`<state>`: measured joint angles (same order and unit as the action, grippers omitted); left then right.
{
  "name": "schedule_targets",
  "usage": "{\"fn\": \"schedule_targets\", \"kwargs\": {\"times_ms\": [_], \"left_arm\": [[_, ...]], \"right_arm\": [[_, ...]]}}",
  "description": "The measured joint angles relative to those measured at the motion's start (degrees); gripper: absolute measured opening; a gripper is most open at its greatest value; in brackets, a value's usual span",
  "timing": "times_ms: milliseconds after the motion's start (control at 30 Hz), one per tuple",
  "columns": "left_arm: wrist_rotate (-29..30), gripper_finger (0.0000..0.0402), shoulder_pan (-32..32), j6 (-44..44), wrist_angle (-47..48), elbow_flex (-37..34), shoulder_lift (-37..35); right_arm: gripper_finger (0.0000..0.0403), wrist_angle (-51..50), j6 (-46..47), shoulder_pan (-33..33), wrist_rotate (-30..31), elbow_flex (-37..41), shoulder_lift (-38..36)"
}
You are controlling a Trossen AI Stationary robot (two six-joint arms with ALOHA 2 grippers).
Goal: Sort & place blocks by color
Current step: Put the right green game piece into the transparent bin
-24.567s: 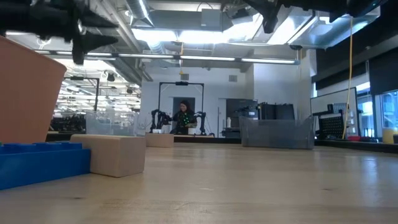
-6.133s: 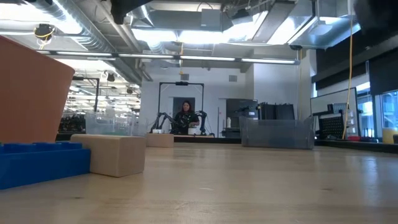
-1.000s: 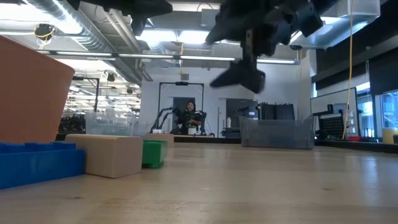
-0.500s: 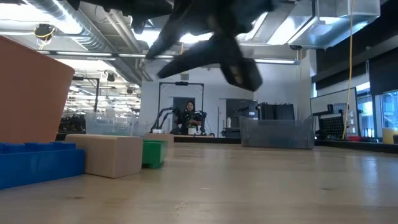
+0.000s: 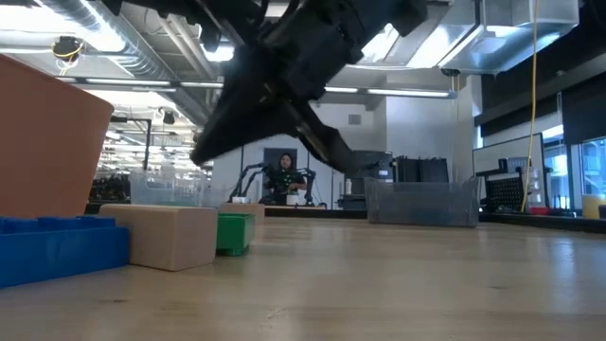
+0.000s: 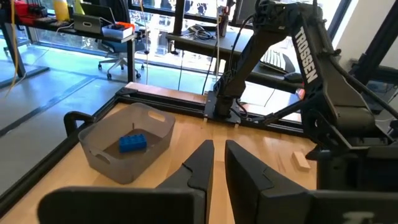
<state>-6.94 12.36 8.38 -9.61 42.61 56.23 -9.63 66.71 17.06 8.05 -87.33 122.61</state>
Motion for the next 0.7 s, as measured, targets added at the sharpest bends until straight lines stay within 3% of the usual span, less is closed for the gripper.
{"fn": "schedule_targets", "kwargs": {"times_ms": [433, 700], "left_arm": [[0.0, 0.0034, 0.0, 0.1, 0.0, 0.0, 0.0], [0.0, 0.0034, 0.0, 0.2, -0.1, 0.0, 0.0]], "right_arm": [[0.0001, -2.9, -1.6, -0.8, -6.5, 0.0, 0.5], [0.0000, -10.0, -5.6, -0.4, -8.8, 0.0, 0.5]]}}
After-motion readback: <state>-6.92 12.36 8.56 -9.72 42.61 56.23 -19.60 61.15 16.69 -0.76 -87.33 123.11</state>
